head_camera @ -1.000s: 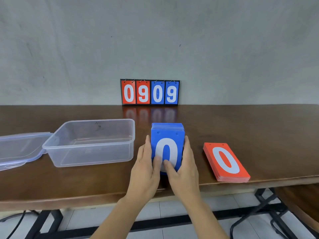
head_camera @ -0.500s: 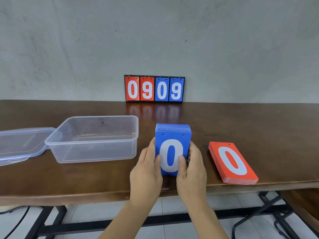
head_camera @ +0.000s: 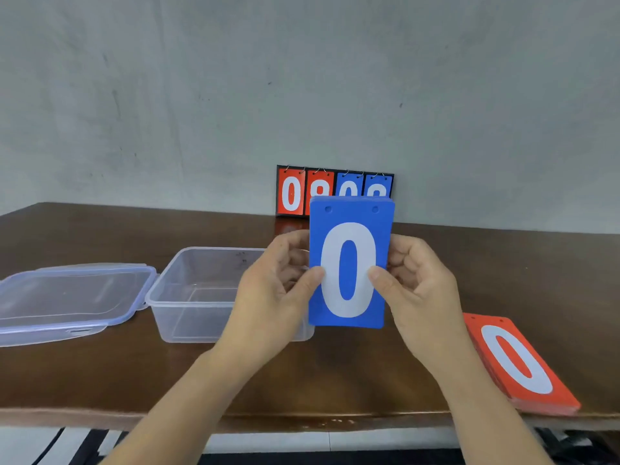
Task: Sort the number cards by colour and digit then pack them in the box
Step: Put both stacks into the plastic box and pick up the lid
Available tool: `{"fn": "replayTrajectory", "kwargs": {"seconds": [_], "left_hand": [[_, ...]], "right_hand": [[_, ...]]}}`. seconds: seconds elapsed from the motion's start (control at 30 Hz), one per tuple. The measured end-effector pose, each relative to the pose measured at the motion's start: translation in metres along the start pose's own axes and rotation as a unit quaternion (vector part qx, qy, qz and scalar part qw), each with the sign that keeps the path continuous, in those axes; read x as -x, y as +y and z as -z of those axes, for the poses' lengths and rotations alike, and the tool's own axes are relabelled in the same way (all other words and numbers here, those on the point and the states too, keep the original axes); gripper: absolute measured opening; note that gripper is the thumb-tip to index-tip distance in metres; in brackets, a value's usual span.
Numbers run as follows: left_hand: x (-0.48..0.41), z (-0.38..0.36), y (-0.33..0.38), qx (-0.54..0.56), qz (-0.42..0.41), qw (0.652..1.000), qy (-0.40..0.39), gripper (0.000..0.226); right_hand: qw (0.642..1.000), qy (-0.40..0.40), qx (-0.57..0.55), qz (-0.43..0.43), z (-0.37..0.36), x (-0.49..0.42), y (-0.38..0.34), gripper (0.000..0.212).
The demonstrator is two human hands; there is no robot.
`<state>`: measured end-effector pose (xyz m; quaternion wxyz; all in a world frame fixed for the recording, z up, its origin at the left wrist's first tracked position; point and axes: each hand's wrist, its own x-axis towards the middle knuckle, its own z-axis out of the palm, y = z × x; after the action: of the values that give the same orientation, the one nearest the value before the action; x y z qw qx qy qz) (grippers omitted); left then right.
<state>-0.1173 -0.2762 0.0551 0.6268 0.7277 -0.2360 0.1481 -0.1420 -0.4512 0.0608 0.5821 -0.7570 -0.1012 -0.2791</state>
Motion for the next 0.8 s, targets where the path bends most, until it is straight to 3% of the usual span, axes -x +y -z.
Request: {"fn": "replayTrajectory", "kwargs": {"seconds": [0.2, 0.47, 0.7, 0.8], "left_hand": [[-0.035, 0.087, 0.003, 0.010, 0.020, 0.999, -0.036, 0.034], [-0.056, 0.167, -0.027, 0.058, 0.119, 0.989, -0.058, 0.043], [-0.060, 0.188, -0.061, 0.035, 0.154, 0.986, -0.057, 0.045], [-0.057, 0.193, -0.074, -0.015, 0.145, 0.987, -0.061, 0.058]], "right_hand": [[0.997, -0.068, -0.046, -0.001, -0.060, -0.041, -0.023, 0.025], [0.984, -0.135, -0.077, -0.083, -0.138, -0.070, -0.018, 0.020], [0.970, -0.128, -0.089, -0.185, -0.175, -0.075, -0.004, 0.016], [0.963, -0.122, -0.084, -0.226, -0.181, -0.076, 0.000, 0.016]]}}
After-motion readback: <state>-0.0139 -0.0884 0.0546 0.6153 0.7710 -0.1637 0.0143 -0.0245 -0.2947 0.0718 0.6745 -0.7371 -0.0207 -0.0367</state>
